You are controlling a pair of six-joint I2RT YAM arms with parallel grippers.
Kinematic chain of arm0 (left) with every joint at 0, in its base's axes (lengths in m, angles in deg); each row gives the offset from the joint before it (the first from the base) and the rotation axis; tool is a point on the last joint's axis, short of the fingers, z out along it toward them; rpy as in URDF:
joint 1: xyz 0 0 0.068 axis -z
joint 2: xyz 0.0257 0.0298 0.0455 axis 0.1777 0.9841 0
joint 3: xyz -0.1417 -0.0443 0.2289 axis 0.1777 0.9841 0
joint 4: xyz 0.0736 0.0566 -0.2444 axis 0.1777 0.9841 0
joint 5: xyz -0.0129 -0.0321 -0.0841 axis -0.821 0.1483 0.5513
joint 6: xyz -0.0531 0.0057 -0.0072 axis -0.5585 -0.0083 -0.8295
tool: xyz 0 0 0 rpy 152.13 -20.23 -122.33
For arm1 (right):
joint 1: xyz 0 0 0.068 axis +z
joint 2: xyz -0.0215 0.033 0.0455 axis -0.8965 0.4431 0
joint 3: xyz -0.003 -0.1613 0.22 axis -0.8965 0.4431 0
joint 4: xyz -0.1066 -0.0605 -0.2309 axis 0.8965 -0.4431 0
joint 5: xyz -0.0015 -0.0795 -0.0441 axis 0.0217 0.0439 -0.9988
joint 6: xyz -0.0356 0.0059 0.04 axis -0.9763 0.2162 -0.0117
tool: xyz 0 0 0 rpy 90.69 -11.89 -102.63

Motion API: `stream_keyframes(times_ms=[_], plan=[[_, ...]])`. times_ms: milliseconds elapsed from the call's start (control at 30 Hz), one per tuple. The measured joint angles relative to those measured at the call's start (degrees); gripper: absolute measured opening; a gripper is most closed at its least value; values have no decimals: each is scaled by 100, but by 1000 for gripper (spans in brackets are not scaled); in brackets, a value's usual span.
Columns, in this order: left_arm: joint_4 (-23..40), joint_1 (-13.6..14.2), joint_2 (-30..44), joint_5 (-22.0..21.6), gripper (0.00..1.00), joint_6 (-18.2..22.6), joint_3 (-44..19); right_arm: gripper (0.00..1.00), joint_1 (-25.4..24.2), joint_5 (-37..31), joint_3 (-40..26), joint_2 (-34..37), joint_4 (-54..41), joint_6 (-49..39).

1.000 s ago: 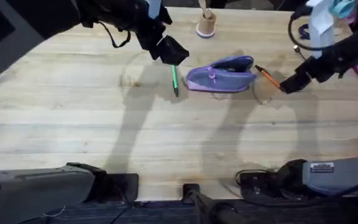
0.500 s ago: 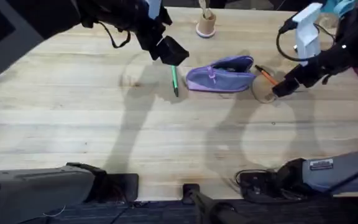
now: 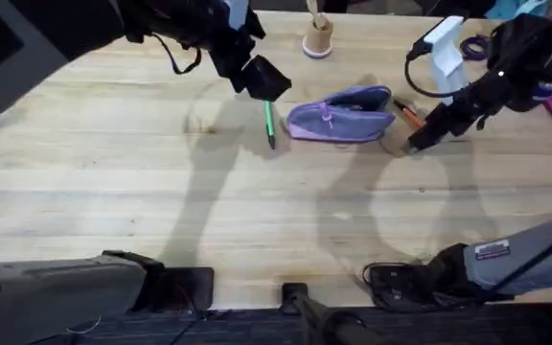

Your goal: Unzip the bag, pick up the pens from the table one at a time and place them inside, then zip the bag closed.

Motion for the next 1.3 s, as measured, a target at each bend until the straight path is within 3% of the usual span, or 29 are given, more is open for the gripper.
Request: stream_keyframes(times_ms=[167, 333, 433, 467, 900, 1067, 1300], plan=[[-2, 0, 0, 0, 993, 0, 0, 479, 42, 62, 0, 18, -116, 20], [0, 0, 0, 0, 993, 0, 0, 302, 52, 65, 0, 18, -73, 28], [0, 0, 0, 0, 992, 0, 0, 70, 52, 39, -2, 26, 29, 36], [0, 0, 0, 0, 993, 0, 0, 37, 50, 37, -13, 29, 28, 41], [0, 0, 0, 0, 993, 0, 0, 32, 142, 37, -125, -115, -176, 41], [0, 0, 0, 0, 993, 0, 0, 32, 413, 185, -289, -1114, -178, -188], [0, 0, 0, 0, 993, 0, 0, 32, 606, 747, -313, -1764, -187, -747]])
